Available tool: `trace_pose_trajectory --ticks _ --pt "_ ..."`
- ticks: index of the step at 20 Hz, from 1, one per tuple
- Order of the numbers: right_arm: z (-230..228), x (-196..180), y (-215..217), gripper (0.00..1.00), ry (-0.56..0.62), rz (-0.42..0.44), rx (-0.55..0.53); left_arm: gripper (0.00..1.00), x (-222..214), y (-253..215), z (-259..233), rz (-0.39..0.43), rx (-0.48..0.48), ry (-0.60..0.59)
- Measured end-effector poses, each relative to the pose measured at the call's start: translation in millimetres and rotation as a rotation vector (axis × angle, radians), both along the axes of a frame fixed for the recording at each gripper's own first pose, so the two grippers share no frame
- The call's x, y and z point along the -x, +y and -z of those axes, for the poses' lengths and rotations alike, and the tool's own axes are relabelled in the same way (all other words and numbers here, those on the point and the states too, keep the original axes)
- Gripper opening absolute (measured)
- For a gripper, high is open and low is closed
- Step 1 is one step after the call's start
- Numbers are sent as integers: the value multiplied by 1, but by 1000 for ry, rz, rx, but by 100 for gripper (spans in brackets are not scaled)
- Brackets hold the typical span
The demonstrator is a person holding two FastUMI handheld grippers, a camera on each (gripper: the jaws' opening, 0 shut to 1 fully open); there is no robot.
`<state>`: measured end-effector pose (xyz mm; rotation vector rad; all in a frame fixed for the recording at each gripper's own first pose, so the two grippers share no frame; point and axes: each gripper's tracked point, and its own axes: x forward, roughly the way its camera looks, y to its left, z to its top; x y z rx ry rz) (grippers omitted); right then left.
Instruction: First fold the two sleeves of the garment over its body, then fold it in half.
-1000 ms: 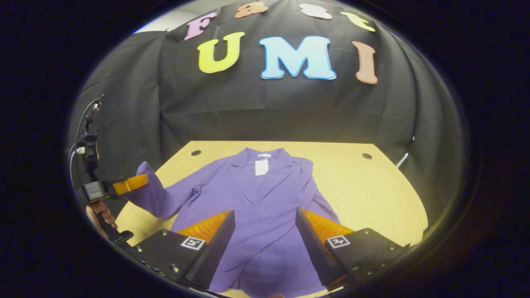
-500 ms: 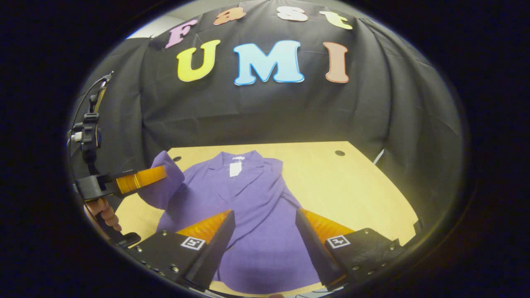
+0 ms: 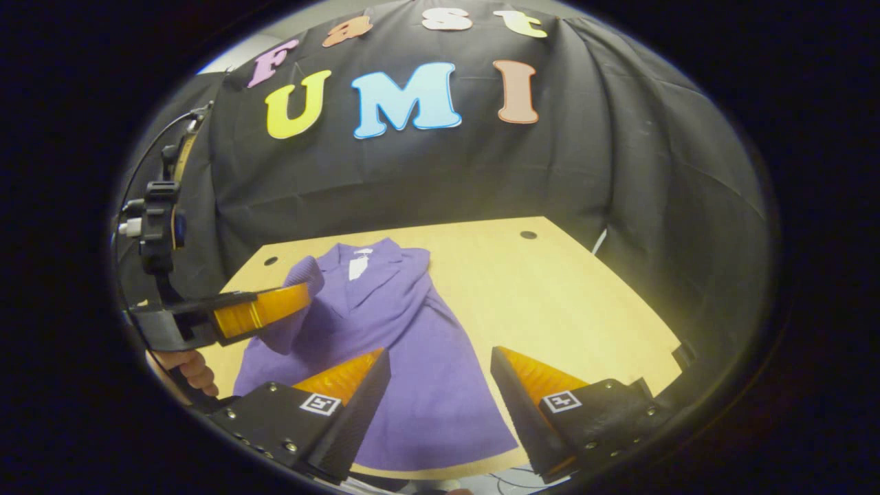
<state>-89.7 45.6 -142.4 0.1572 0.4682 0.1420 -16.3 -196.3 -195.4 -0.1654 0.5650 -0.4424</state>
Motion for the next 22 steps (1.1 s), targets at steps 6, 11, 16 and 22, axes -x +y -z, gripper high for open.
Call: trace_pose_trajectory --ticks 6,11,16,22 --pt "20 17 -24 91 39 37 0 7 18 -28 53 53 -51 74" --pt "22 19 -30 91 35 46 -10 10 16 -21 61 17 -32 113" --pt "27 17 -27 91 32 24 7 50 26 -3 55 -28 -22 109" --pt "52 19 -23 90 53 -29 38 89 60 55 60 -150 -60 127"
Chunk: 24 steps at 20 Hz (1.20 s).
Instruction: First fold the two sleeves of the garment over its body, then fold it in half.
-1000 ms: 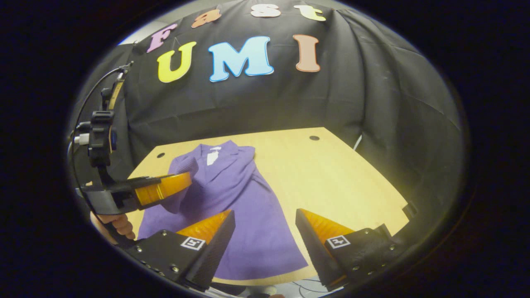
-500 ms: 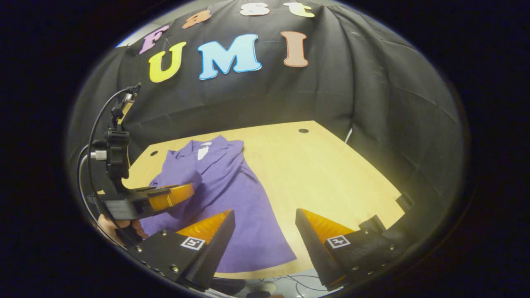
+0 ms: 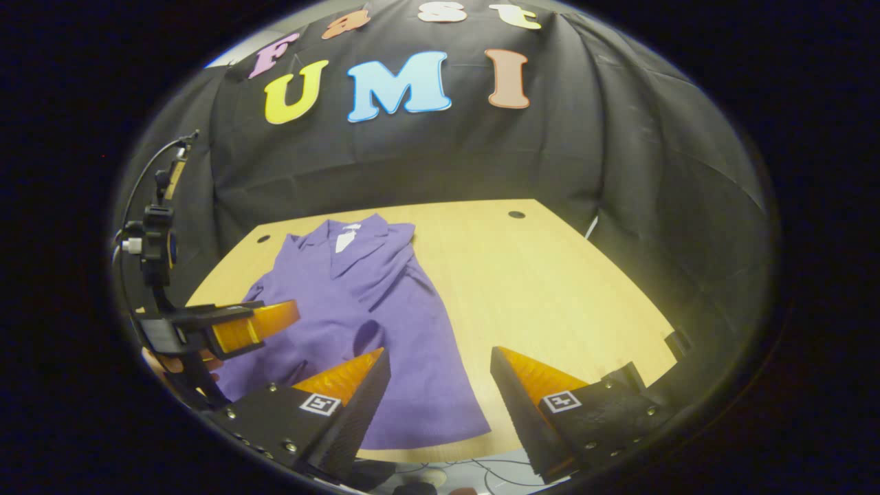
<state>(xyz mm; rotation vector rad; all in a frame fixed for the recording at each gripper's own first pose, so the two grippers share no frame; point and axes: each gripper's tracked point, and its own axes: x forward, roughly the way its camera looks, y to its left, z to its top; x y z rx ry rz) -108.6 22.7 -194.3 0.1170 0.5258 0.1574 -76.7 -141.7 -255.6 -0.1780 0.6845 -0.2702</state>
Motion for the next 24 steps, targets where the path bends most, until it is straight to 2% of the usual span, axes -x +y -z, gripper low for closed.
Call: trace_pose_trajectory --ticks 1,7,8,9,12,18,22,24 --pt "7 1 1 91 10 -11 -5 95 7 12 4 -17 -10 13" --pt "53 10 -1 91 101 -35 -16 96 60 94 23 -121 -88 59" --pt "60 12 -2 91 114 -33 -20 100 69 108 27 -136 -94 70" --pt "67 12 -2 91 129 -27 -27 96 77 120 33 -155 -91 87" --pt "84 13 -5 91 171 1 -63 96 95 152 47 -219 -69 141" --pt "106 10 -11 91 237 51 -116 96 117 184 72 -254 -72 204" --pt "116 12 7 91 287 35 -180 98 125 175 88 -235 -59 238" --pt "116 12 15 94 291 26 -203 100 125 171 93 -223 -85 235"
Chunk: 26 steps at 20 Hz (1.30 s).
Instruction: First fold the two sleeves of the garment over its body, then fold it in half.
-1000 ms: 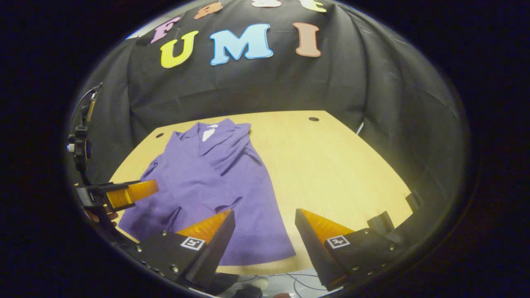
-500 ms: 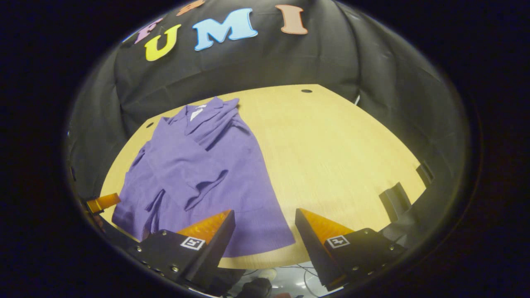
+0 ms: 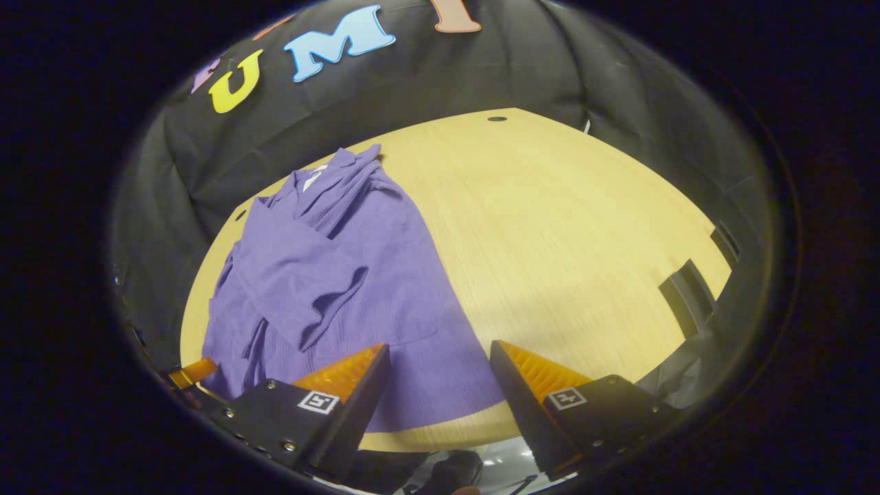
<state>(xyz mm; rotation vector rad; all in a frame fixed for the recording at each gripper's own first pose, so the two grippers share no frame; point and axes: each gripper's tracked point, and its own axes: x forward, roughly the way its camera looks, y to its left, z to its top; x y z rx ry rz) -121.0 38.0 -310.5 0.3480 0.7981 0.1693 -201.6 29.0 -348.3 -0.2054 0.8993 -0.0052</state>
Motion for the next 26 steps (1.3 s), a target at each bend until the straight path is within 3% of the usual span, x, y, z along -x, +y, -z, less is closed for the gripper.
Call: trace_pose_trajectory --ticks 3,7,10,11,12,13,14,16,17,18,20,21,22,26 --pt "-1 2 12 98 -5 -40 -2 99 4 -18 -3 21 15 2" --pt "5 8 17 99 -19 -123 134 99 6 -26 3 67 -47 12" --pt "8 11 20 95 -22 -189 242 80 5 -21 8 102 -133 -1" --pt "7 10 22 87 -20 -183 241 78 5 -25 8 108 -126 -5" --pt "6 10 23 86 -18 -179 225 65 4 -25 7 98 -119 -12" --pt "5 7 22 70 -10 -151 207 58 2 -25 8 85 -112 -14" --pt "5 8 24 55 -2 -145 198 40 1 -24 7 70 -109 -17" --pt "5 6 29 55 -5 -159 171 18 -2 -26 7 48 -105 -4" --pt "4 8 28 33 3 -110 140 19 -3 -32 8 48 -113 1" --pt "5 5 30 11 21 -100 118 11 -4 -34 8 45 -125 13" --pt "4 -1 32 11 39 -91 80 11 -4 -37 8 59 -114 22" --pt "2 3 32 4 42 -95 65 11 -8 -40 7 55 -102 20" --pt "1 4 31 4 47 -99 42 7 -7 -43 6 57 -93 21" --pt "-24 -4 29 1 22 -92 -56 7 -12 -46 -13 32 -34 3"
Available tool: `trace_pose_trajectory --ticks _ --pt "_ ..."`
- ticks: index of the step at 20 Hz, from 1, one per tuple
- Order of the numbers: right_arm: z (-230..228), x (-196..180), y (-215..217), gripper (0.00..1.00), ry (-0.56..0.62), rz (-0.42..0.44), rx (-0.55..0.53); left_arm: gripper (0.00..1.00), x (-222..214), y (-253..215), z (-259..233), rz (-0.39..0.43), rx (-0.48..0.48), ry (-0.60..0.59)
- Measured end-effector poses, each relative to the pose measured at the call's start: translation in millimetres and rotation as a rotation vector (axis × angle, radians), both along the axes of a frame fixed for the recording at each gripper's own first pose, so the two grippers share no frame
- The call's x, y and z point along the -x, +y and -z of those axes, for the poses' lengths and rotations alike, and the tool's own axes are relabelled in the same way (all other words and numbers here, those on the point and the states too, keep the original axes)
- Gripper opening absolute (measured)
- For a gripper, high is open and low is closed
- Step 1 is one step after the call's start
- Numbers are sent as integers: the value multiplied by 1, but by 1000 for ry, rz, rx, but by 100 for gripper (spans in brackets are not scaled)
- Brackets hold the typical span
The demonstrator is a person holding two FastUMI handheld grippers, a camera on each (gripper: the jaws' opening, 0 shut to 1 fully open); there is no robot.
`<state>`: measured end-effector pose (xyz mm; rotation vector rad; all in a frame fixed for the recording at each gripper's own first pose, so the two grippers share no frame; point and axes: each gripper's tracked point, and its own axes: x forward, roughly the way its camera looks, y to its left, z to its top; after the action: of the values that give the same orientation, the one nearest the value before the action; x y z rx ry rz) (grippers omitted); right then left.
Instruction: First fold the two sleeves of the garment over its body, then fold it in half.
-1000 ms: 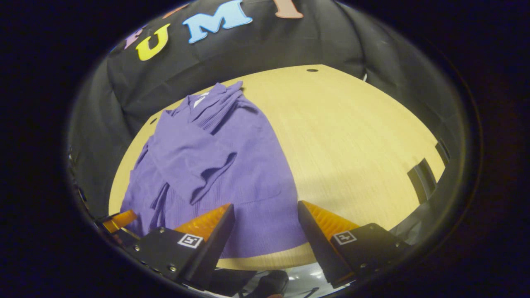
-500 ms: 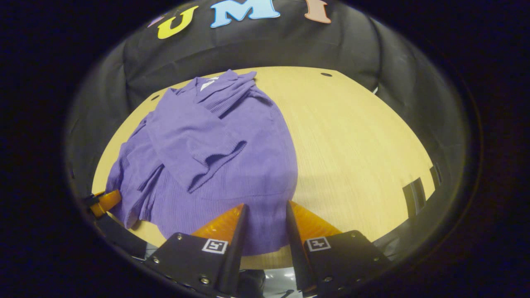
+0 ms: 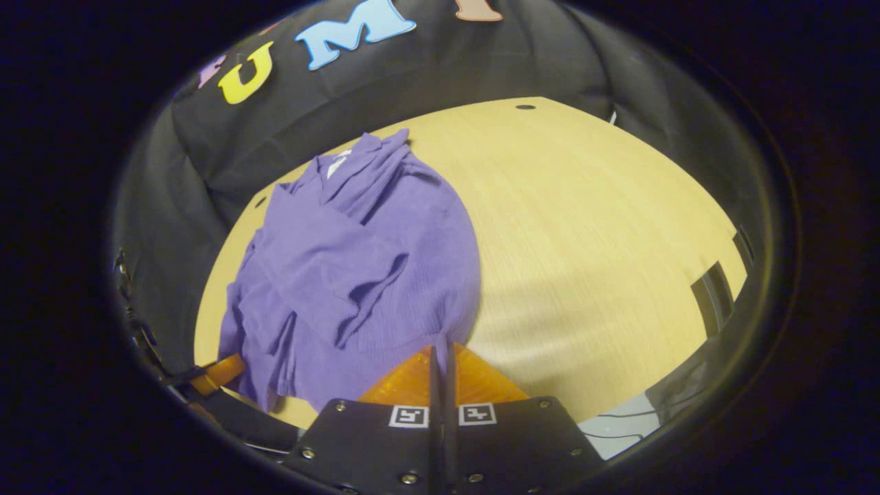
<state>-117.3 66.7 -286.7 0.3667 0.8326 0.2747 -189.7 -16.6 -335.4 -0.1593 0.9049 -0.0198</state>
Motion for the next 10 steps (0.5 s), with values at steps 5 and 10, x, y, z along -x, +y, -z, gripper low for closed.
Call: trace_pose_trajectory --ticks 5,10 --pt "-54 -9 4 1 -115 -89 -45 7 -25 -15 -55 -23 77 -89" --pt "-113 -40 12 2 -226 -166 -76 7 -68 -24 -122 -30 89 -200"
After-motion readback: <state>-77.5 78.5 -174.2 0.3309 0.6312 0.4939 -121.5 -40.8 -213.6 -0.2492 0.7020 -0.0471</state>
